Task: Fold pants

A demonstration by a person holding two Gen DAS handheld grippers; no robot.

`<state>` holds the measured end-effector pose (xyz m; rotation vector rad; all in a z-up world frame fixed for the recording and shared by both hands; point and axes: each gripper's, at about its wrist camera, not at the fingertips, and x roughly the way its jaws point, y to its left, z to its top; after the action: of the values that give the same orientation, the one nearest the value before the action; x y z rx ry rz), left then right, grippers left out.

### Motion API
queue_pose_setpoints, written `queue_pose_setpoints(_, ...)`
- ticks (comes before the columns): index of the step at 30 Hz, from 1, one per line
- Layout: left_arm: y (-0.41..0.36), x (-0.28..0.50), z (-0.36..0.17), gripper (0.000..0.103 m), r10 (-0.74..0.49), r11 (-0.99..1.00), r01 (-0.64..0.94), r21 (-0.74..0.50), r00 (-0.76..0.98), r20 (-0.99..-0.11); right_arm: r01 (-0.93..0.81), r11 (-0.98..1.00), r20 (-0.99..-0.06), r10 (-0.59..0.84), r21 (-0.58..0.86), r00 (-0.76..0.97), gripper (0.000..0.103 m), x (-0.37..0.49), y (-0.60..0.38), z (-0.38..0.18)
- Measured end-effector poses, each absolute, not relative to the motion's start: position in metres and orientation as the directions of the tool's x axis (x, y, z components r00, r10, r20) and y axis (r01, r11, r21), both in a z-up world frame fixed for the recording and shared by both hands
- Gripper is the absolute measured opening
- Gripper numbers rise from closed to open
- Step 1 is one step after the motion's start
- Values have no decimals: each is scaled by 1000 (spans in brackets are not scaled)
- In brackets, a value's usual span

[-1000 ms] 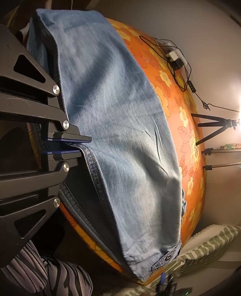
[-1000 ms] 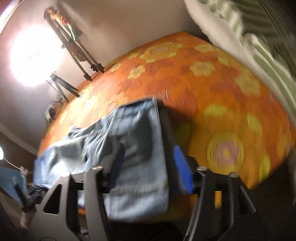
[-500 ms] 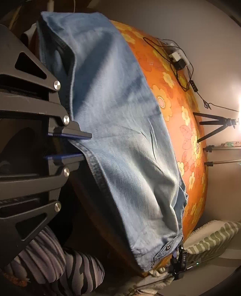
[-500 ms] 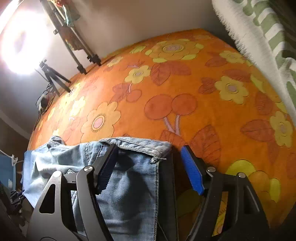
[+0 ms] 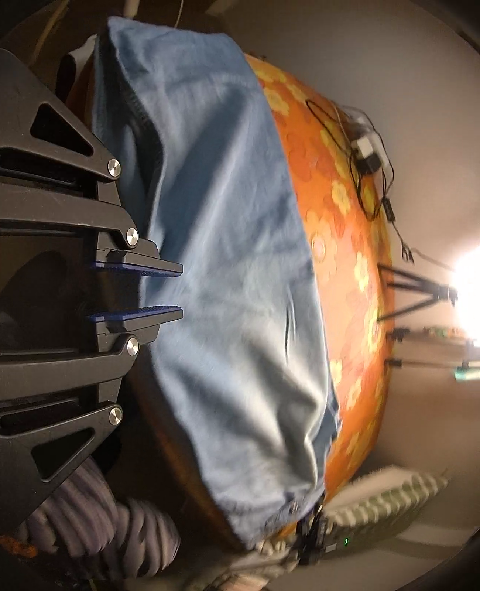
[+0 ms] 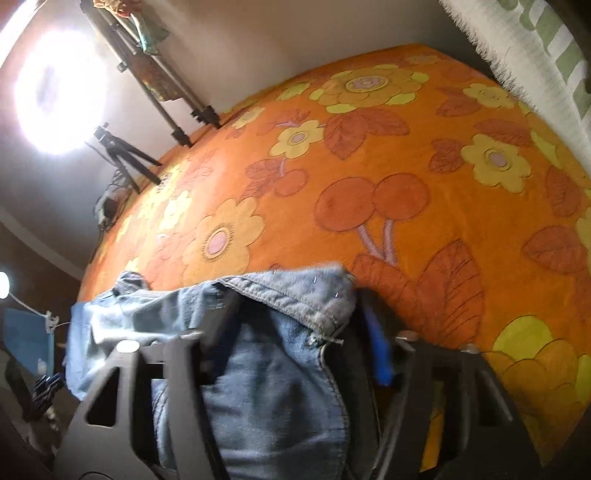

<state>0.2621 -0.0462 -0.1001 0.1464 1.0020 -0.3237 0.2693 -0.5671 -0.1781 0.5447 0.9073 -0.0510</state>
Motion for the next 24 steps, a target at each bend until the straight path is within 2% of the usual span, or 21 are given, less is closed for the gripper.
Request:
queue_pose_setpoints(1, -43, 268, -105, 14, -186, 949, 315, -24, 496, -848, 259, 862, -760, 197, 435, 619, 30, 269, -564, -179)
queue_pose_setpoints(3, -34, 279, -116, 14, -185, 963, 263, -59, 483, -856, 258, 890, -770, 145, 375, 621, 23, 267, -554, -174)
queue_pose_setpoints(10, -33, 285, -135, 14, -161, 971, 232, -49, 490, -857, 262, 952, -692, -85, 155, 717, 17, 248, -534, -96)
queue_pose_setpoints(11, -34, 285, -137, 14, -162, 970, 236, -48, 490, -857, 263, 957, -705, -101, 125, 702, 17, 252, -533, -95)
queue_pose_setpoints(14, -34, 285, -140, 14, -165, 971, 235, -52, 494, -854, 266, 962, -772, -125, 60, 624, 26, 267, -532, -110)
queue_pose_setpoints(16, -33, 285, -141, 15, -169, 970, 237, -54, 498, -851, 294, 955, -805, -135, 51, 577, 41, 273, -541, -118)
queue_pose_setpoints(20, -33, 284, -142, 15, -170, 968, 247, -47, 506, -846, 344, 938, -783, -184, 40, 594, 42, 261, -558, -101)
queue_pose_setpoints(22, -32, 284, -142, 15, -172, 967, 249, -48, 506, -845, 298, 951, -758, -138, 78, 638, 44, 261, -552, -85)
queue_pose_setpoints(23, -33, 284, -142, 15, -171, 967, 251, -46, 507, -845, 263, 961, -750, -114, 83, 652, 46, 266, -544, -78)
queue_pose_setpoints(24, -33, 284, -142, 15, -169, 966, 257, -39, 508, -844, 222, 971, -746, -81, 91, 661, 55, 274, -534, -73)
